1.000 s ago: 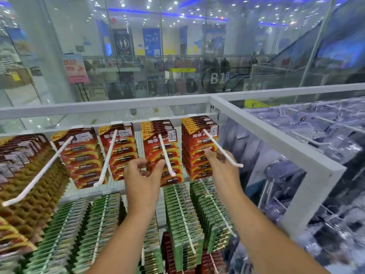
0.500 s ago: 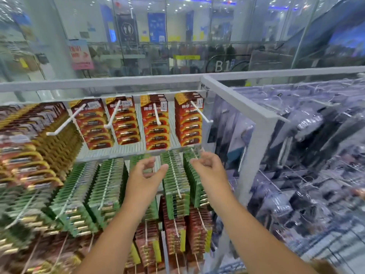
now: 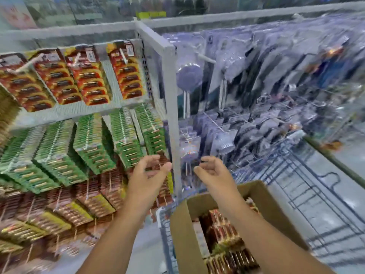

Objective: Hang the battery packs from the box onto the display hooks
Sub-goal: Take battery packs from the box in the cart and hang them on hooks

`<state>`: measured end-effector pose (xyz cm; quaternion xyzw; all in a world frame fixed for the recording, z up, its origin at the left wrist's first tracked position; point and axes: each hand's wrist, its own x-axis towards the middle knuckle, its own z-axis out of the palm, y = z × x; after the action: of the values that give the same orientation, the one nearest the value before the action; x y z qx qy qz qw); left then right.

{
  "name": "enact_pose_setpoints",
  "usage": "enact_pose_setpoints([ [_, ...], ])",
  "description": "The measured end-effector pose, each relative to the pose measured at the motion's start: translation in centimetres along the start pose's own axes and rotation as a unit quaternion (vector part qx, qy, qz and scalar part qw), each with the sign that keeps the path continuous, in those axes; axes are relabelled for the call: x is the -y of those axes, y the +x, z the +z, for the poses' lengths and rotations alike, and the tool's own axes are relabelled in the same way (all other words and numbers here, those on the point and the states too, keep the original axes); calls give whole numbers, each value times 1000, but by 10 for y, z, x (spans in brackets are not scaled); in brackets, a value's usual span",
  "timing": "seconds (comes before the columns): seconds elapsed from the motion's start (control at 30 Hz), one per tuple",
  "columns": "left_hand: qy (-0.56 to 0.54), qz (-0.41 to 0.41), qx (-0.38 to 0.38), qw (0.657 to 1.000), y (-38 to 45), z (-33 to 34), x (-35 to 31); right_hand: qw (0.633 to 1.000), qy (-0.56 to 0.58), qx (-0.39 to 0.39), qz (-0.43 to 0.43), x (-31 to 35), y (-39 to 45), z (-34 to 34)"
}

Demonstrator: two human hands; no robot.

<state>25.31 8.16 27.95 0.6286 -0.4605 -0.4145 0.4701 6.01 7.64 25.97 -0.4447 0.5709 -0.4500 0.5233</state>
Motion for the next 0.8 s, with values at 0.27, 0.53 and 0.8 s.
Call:
enact_pose_setpoints([
  [0.27,20,-40,149,988,6,90,48,986,-67,-134,77,-57,-8,-81],
  [0.53,154,-56,255,953,29,166,127,947,-115,-242,177,-140,1,-138],
  [0.8,254,-75,236,935,32,239,209,928,-172,-226,242,-230,40,-196],
])
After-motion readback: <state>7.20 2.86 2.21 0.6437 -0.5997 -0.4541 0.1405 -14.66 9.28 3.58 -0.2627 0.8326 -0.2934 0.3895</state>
